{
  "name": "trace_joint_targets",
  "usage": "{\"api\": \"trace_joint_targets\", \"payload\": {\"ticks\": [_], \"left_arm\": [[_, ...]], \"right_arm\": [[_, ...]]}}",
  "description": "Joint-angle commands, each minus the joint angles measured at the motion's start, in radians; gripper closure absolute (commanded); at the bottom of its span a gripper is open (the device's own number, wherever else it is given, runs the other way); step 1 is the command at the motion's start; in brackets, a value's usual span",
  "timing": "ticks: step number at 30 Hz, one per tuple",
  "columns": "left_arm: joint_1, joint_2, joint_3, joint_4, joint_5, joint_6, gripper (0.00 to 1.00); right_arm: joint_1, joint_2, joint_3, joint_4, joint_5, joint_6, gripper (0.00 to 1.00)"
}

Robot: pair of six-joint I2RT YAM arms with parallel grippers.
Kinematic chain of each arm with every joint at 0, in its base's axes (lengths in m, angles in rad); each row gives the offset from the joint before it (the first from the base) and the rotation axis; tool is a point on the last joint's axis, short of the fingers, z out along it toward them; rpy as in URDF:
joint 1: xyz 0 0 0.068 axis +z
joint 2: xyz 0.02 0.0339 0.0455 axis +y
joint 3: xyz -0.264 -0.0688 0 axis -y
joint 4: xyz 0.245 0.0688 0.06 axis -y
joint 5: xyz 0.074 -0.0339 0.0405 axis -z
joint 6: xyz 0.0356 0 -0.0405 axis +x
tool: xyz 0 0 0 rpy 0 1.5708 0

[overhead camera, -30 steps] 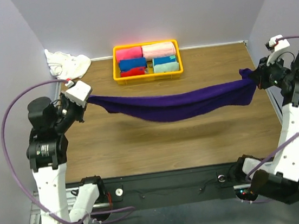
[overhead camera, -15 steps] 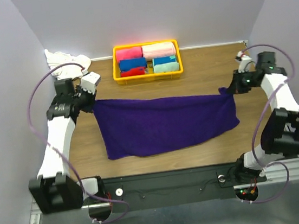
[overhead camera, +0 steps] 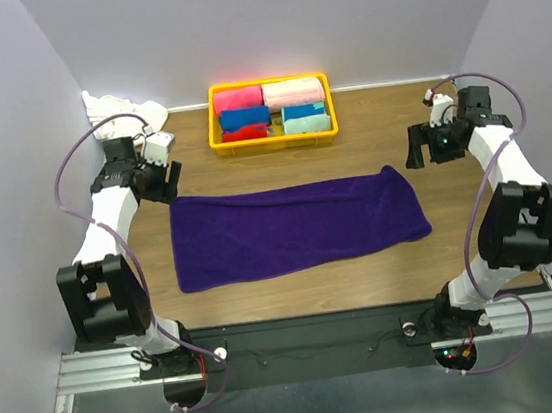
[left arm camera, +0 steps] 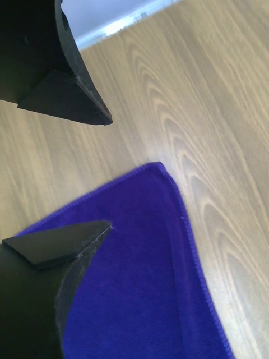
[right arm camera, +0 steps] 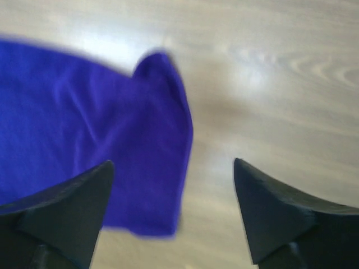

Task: Roll the towels
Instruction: Flatten the towel

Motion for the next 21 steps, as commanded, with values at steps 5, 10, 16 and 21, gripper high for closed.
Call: {"api": "trace_joint_targets", "payload": {"ticks": [5,10,16,21], "left_arm": [[0.021,-0.230,-0.124,-0.311,0.105,0.294,0.36],[0.021,-0.349,-0.284,-0.515,0.099,0.577,0.42],[0.020,-0.470,-0.472,-0.502,0.066,0.728,0.40],[0.020,-0.441,-0.480,-0.454,0.100,0.741,0.34]], "right_arm": [[0.001,-0.071,-0.133,-0.327,0.094,-0.367,0.31],[0.002,-0.072,-0.256,-0.403,0.114,-0.475,0.39],[0.007,-0.026,-0.313,-0.392,0.099,-0.455,0.38],[0.019,0.025,-0.330,-0.320,0.090,-0.397,0.40]]}}
